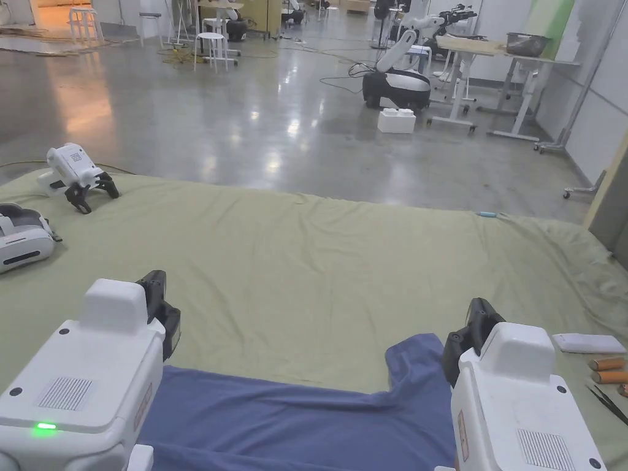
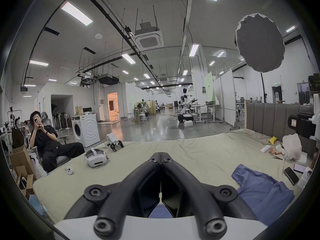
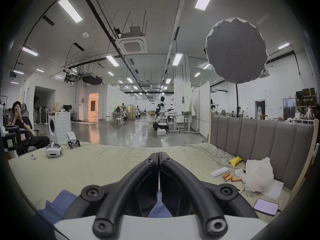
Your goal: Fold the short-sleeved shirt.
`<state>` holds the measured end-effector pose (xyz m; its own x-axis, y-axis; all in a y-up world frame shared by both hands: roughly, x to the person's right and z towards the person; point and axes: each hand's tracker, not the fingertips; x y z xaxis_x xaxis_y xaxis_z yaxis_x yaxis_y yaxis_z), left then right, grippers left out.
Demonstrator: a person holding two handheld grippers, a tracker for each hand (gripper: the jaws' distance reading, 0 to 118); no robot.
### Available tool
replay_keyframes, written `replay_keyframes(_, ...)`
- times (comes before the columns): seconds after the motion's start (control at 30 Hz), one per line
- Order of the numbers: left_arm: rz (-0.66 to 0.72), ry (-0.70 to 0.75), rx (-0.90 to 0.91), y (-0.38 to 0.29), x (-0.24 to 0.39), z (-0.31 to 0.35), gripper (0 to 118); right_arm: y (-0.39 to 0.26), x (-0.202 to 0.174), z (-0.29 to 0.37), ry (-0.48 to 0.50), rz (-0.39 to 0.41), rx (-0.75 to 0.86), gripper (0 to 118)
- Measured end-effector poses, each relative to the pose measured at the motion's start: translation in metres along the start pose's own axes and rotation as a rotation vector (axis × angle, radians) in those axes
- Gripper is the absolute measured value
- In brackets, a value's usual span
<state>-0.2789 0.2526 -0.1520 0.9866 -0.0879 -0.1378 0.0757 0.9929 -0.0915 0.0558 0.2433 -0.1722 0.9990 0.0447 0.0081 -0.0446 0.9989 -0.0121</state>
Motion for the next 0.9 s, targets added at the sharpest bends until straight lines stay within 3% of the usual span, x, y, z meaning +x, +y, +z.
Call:
replay_keyframes(0.3,0.059,-0.134,-0.532,-0.077,-0.054,-0.130,0,-0.037,0.006,-0.028,0.027,0.044,-0.142,0)
replay_keyframes(0.37,0.079,-0.135,-0.641,-0.095,-0.064,-0.162,1,-0.045,0.008,-0.035,0.037,0.024,-0.188,0)
replay_keyframes(0.47,0.030,-0.146,-0.780,-0.119,-0.073,-0.202,9,-0.057,0.012,-0.045,0.037,0.012,-0.238,0)
replay_keyframes(0.57,0.067,-0.131,-0.887,-0.141,-0.082,-0.234,47,-0.069,0.015,-0.051,0.029,0.022,-0.274,0)
replay_keyframes(0.63,0.129,-0.124,-0.935,-0.156,-0.090,-0.253,60,-0.076,0.018,-0.055,0.020,0.021,-0.301,0)
replay_keyframes(0.8,0.123,-0.106,-1.038,-0.190,-0.091,-0.283,61,-0.095,0.027,-0.063,0.003,0.005,-0.369,0)
replay_keyframes(0.9,0.069,-0.096,-1.021,-0.193,-0.080,-0.282,54,-0.107,0.031,-0.067,-0.009,-0.003,-0.414,0)
